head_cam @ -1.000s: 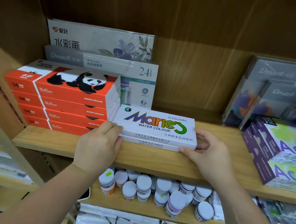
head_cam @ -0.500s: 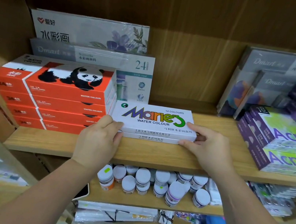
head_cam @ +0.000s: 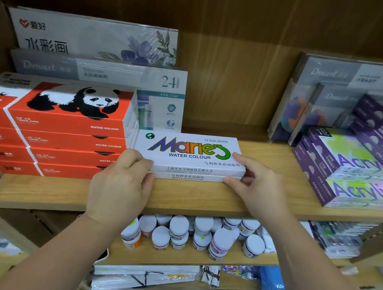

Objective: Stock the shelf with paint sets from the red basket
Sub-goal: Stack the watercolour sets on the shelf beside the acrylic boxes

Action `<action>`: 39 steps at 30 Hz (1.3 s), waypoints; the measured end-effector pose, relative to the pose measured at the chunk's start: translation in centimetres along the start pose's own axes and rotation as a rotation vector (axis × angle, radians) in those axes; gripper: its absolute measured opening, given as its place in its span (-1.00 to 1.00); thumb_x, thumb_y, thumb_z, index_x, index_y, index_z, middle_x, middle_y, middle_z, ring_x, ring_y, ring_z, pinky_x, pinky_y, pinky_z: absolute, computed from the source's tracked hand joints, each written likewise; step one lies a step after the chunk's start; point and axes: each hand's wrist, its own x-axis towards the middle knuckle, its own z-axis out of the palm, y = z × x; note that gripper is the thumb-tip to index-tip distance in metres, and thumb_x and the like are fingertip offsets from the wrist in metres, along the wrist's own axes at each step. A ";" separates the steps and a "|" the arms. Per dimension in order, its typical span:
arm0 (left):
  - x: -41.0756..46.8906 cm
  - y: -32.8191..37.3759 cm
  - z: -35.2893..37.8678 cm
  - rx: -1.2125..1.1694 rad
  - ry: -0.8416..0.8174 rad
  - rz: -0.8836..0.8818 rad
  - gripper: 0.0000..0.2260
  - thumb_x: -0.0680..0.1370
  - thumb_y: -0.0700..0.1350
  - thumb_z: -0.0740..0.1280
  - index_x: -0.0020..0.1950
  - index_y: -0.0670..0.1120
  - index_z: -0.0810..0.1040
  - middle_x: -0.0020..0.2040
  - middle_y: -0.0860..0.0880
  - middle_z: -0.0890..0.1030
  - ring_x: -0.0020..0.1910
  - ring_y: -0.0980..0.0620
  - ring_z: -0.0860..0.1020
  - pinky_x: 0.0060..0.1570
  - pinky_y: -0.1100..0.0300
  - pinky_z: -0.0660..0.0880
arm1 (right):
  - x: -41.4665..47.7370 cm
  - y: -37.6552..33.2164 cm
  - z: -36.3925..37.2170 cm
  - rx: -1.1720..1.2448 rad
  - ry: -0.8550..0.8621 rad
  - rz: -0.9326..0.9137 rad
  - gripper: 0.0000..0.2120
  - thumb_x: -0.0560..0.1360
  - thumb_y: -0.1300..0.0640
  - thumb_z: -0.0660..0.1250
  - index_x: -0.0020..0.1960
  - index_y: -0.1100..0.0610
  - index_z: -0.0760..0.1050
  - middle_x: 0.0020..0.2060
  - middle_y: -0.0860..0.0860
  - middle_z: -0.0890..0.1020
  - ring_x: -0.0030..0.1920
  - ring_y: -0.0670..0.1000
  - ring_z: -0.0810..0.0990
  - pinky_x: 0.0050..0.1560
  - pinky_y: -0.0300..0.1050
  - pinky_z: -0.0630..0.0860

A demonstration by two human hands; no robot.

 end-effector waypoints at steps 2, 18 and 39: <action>-0.4 0.4 0.3 -0.065 -0.006 0.042 -0.80 0.46 -0.09 0.45 0.01 -0.17 0.71 -0.03 -0.11 0.64 -0.36 -0.16 0.62 -0.48 0.11 0.51 | -0.8 0.2 -0.3 -0.099 -0.035 -0.006 -0.30 0.44 0.00 0.59 0.51 -0.13 0.42 0.20 -0.08 0.65 0.14 -0.06 0.63 0.28 -0.05 0.56; -6.3 20.1 7.0 -0.512 -0.268 0.462 -0.69 0.49 0.06 0.35 -0.10 -0.16 0.71 -0.10 -0.13 0.63 -0.16 -0.22 0.56 -0.10 -0.01 0.44 | -23.9 15.9 -14.2 -0.318 0.121 0.430 -0.60 0.50 -0.09 0.51 0.25 0.10 0.65 0.17 0.03 0.61 0.17 0.03 0.59 0.24 -0.12 0.47; -32.4 39.3 22.7 -0.159 -1.356 -0.239 -0.08 0.35 0.46 0.39 0.59 0.02 0.32 0.55 -0.10 0.38 0.50 -0.18 0.36 0.41 -0.11 0.41 | -45.0 46.8 -25.7 -0.302 -0.525 0.988 -0.54 0.34 -0.28 0.25 0.11 -0.10 0.65 0.12 -0.06 0.72 0.11 0.10 0.67 0.12 -0.03 0.59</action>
